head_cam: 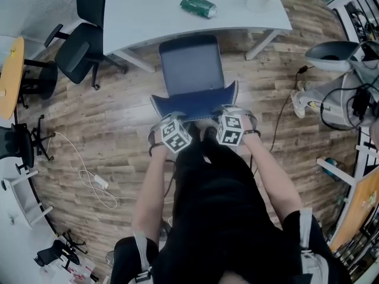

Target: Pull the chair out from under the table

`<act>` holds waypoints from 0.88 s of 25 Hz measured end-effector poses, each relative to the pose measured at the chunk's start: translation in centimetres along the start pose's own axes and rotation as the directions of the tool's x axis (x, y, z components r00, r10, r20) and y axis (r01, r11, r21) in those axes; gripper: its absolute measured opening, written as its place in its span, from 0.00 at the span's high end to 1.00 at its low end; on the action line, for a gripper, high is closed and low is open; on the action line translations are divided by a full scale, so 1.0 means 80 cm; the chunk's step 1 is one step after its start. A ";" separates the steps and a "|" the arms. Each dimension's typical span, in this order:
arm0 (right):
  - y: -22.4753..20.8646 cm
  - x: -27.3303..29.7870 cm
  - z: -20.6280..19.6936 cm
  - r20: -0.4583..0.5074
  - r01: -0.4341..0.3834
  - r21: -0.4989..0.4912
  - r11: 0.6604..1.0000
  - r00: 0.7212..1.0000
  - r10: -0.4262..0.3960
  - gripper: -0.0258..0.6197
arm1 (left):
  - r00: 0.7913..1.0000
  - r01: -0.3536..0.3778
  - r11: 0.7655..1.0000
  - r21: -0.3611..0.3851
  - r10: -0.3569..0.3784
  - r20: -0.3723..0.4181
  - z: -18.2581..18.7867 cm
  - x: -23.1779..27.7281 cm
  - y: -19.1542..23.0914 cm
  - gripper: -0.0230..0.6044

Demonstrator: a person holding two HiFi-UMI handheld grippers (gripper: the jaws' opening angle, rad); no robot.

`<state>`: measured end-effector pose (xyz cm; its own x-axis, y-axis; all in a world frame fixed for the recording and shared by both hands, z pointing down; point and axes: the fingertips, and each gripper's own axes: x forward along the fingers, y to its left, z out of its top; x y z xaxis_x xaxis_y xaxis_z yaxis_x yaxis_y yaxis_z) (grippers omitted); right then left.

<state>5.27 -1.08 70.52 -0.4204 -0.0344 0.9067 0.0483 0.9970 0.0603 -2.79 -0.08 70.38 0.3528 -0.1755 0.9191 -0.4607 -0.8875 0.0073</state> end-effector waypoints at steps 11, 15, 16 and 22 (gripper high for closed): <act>0.033 0.002 0.016 0.004 -0.034 0.006 0.999 0.999 0.034 0.84 | 1.000 -0.012 1.000 -0.017 0.012 -0.017 -0.024 -0.012 -0.016 0.80; 0.037 -0.001 0.019 -0.010 -0.029 0.014 0.999 1.000 0.029 0.84 | 1.000 0.001 1.000 -0.002 -0.001 -0.013 -0.026 -0.018 -0.021 0.80; 0.038 -0.003 0.020 -0.013 -0.027 0.016 1.000 1.000 0.027 0.84 | 1.000 0.004 1.000 0.002 -0.004 -0.009 -0.025 -0.021 -0.023 0.81; 0.045 -0.009 0.012 -0.030 -0.015 0.014 1.000 0.999 0.015 0.84 | 1.000 0.021 1.000 0.012 -0.021 -0.003 -0.018 -0.022 -0.038 0.81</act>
<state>4.86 2.58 69.72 -0.3927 -0.0211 0.9194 0.0422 0.9983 0.0409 -3.20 3.55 69.35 0.3596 -0.1559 0.9200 -0.4433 -0.8961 0.0214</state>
